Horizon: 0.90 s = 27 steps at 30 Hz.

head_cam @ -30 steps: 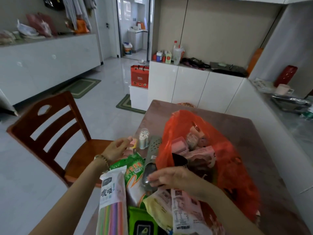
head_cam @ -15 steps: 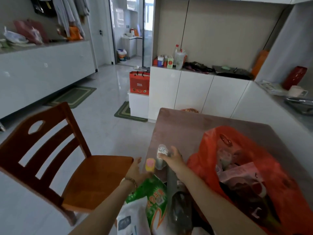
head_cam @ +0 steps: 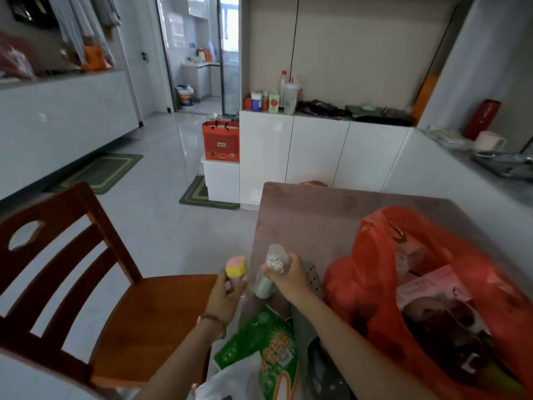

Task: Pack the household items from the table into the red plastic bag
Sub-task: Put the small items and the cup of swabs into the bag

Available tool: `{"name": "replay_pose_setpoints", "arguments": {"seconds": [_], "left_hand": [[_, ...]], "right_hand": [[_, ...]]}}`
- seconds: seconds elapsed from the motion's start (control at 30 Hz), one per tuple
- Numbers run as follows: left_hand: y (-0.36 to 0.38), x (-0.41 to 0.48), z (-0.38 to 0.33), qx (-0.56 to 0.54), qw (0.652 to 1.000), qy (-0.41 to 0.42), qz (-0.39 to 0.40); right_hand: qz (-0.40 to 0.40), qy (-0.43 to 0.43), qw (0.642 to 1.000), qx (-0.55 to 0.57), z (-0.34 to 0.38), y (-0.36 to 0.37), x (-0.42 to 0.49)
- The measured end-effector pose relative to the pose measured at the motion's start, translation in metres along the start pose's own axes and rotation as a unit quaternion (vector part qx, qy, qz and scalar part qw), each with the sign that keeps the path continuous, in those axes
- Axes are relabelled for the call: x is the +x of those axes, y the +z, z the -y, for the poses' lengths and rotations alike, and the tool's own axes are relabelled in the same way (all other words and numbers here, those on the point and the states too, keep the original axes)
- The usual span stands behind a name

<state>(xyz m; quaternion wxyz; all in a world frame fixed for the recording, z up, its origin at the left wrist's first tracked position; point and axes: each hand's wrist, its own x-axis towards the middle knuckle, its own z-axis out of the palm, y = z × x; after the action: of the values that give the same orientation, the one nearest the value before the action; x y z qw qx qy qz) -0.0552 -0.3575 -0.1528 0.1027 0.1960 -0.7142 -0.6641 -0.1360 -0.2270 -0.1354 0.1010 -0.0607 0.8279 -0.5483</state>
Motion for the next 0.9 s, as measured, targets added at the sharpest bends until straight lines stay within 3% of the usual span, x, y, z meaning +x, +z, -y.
{"name": "replay_pose_setpoints", "arguments": {"seconds": [0.1,0.27,0.43,0.7,0.9], "left_hand": [[-0.012,-0.02,-0.045,-0.054,0.995,0.058,0.064],[-0.014,-0.074,-0.124,-0.052,0.978,0.133,0.154],[0.007,-0.121,-0.181,-0.041,0.97,0.16,0.18],[0.051,-0.158,-0.162,-0.06,0.972,0.03,0.224],[0.054,-0.161,-0.158,-0.011,0.971,0.034,0.236]], "right_hand": [[0.015,-0.08,0.996,0.035,0.028,-0.011,-0.036],[-0.016,-0.159,0.968,0.192,0.097,-0.042,-0.097],[-0.056,-0.237,0.953,0.178,0.142,-0.084,-0.143],[-0.029,-0.168,0.972,0.162,0.098,-0.127,-0.171],[-0.009,-0.126,0.98,0.155,0.097,-0.136,-0.18]]}}
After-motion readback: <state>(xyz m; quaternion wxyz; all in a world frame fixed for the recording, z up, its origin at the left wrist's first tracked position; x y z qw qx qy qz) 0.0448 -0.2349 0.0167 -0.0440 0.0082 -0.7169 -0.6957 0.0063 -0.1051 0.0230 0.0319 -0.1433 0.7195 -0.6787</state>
